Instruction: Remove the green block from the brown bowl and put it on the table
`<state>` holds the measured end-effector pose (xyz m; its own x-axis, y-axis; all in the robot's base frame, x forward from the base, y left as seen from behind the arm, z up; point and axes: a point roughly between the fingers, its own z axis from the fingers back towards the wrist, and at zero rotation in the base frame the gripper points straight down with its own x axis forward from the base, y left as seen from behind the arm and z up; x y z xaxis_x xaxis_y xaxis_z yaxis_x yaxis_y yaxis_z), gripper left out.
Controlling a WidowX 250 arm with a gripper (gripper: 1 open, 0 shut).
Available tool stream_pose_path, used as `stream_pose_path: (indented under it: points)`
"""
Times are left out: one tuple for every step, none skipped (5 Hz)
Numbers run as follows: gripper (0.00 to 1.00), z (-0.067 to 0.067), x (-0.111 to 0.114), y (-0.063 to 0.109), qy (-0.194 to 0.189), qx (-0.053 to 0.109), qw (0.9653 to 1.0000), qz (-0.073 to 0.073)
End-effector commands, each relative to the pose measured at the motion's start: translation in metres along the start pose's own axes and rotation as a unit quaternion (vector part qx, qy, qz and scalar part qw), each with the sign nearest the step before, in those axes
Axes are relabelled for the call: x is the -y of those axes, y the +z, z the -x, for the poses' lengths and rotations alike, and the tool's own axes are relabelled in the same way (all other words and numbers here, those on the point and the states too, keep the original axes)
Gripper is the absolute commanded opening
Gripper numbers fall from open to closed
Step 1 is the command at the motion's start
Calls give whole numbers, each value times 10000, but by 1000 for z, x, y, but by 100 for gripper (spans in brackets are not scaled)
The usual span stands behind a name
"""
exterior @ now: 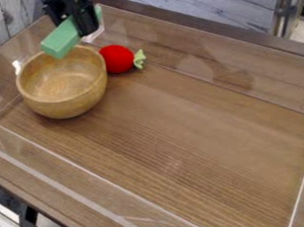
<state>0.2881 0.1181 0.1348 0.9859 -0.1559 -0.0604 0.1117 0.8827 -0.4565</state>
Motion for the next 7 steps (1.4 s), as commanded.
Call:
stream_pose_path:
  points:
    - [0, -3, 35, 17, -225, 271, 9993, -154]
    - [0, -5, 60, 7, -406, 190, 9989, -95]
    - [0, -5, 78, 1, -364, 171, 9992, -54]
    - [0, -4, 90, -7, -257, 181, 9995, -4]
    - [0, -5, 110, -27, -686, -93, 9976, 24]
    - [0, -7, 126, -55, -1056, -346, 9938, -45]
    - [0, -7, 134, -73, -1191, -531, 9914, -91]
